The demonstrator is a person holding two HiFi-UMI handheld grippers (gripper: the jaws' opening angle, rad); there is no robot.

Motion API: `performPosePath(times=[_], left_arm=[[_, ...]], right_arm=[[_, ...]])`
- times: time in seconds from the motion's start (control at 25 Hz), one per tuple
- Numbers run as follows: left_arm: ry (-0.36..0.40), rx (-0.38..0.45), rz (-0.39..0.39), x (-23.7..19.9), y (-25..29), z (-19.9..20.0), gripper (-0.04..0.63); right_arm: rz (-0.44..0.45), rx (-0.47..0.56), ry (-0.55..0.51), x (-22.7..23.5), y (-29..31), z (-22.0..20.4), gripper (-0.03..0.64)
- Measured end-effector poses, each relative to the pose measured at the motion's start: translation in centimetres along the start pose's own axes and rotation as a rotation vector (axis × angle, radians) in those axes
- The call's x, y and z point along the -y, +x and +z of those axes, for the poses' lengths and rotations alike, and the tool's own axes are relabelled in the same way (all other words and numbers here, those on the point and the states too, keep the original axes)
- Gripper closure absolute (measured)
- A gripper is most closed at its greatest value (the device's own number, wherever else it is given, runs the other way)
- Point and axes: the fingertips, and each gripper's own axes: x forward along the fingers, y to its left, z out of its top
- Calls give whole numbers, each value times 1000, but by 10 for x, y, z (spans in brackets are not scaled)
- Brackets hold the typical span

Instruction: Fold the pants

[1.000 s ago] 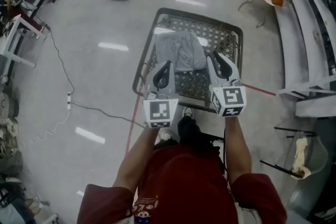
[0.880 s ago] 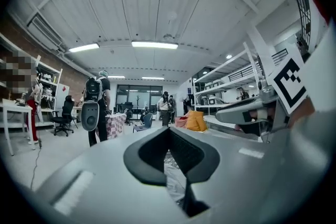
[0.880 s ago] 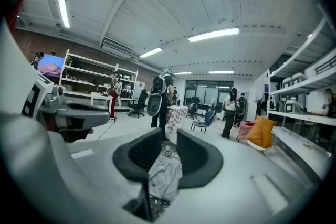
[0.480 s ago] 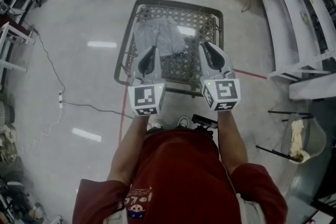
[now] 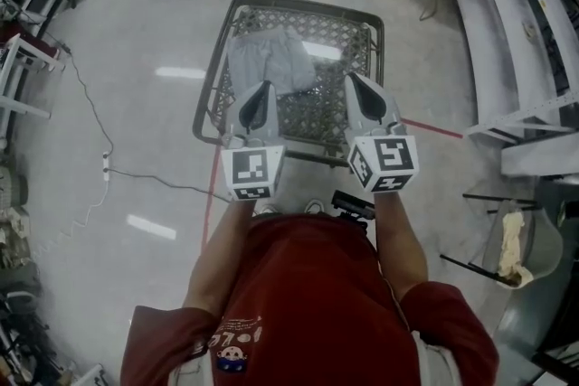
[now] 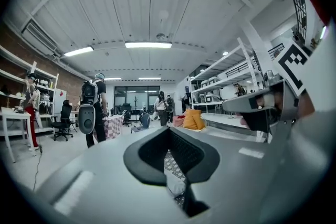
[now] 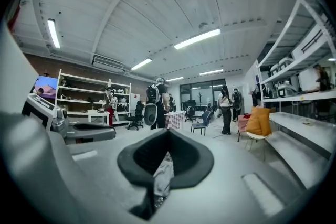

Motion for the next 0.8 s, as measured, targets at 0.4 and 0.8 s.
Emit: performPosePath(times=[0.4, 0.8], left_arm=[[22, -1, -2, 6, -2, 2, 591], [15, -8, 27, 0, -8, -3, 591]], right_arm=[[21, -17, -23, 4, 1, -8, 615], [51, -29, -56, -4, 5, -16, 615]])
